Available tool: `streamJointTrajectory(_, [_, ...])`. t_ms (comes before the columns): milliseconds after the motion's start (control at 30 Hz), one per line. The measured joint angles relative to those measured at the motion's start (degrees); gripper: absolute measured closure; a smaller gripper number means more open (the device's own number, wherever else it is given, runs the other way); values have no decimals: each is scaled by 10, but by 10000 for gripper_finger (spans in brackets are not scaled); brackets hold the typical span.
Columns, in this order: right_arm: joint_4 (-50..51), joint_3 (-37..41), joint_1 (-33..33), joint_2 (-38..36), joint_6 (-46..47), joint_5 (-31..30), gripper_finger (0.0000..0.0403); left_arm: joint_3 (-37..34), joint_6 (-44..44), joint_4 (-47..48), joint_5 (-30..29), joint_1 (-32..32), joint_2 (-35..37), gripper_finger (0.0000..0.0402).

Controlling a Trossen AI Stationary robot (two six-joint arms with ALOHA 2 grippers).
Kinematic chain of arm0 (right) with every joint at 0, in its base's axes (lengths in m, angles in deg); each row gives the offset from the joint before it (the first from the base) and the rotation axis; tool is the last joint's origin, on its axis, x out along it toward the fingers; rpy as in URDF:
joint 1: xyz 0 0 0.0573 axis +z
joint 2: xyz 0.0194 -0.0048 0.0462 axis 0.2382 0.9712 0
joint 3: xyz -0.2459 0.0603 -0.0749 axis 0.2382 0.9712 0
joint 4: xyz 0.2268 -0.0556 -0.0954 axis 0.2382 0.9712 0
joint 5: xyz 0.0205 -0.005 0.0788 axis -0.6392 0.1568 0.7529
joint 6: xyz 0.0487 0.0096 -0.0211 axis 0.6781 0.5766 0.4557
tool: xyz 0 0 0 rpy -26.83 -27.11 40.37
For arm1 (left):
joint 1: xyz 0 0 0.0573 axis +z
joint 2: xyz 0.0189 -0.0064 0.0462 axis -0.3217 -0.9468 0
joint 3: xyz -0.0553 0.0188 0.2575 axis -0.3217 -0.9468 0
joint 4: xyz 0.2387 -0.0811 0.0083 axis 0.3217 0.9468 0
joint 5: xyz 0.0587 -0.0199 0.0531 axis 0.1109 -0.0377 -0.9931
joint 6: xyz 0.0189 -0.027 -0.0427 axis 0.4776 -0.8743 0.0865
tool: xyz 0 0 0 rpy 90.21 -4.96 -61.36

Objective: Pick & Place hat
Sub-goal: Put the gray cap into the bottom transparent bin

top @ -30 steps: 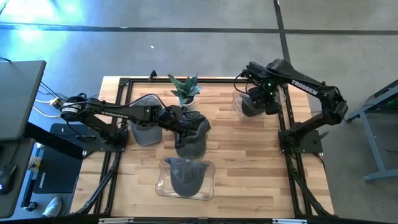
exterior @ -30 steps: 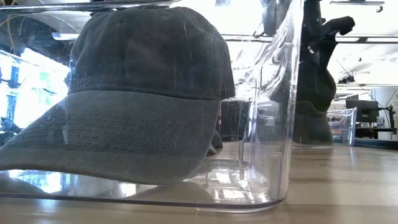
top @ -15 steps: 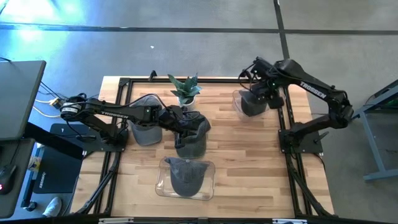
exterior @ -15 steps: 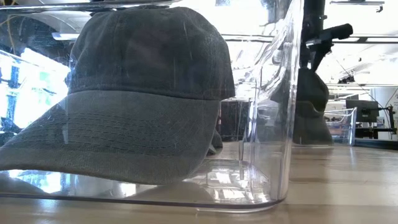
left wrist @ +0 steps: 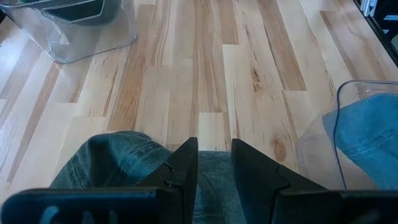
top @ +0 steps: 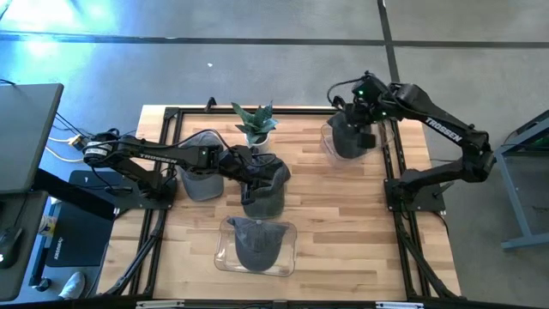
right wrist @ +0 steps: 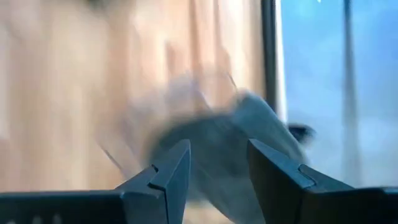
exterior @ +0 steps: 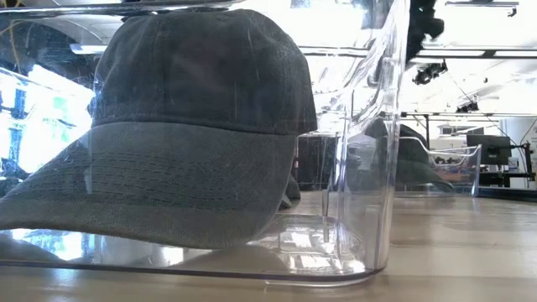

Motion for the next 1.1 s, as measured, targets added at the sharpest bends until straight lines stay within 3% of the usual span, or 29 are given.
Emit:
streamJointTrajectory(200, [-33,0,64,0,118,120,253,0,-3,-56,-1,0,0,310])
streamJointTrajectory(367, [-42,57,149,-18,157,136,265,19,-41,-45,-26,-3,2,310])
streamJointTrajectory(700, [-337,308,364,-160,307,-8,306,118,-61,113,-177,-77,3,310])
streamJointTrajectory(867, [-516,425,452,-200,336,-42,329,198,-65,238,-254,-128,3,310])
streamJointTrajectory(1100, [-777,578,546,-192,347,-104,364,260,-145,376,-240,-180,3,310])
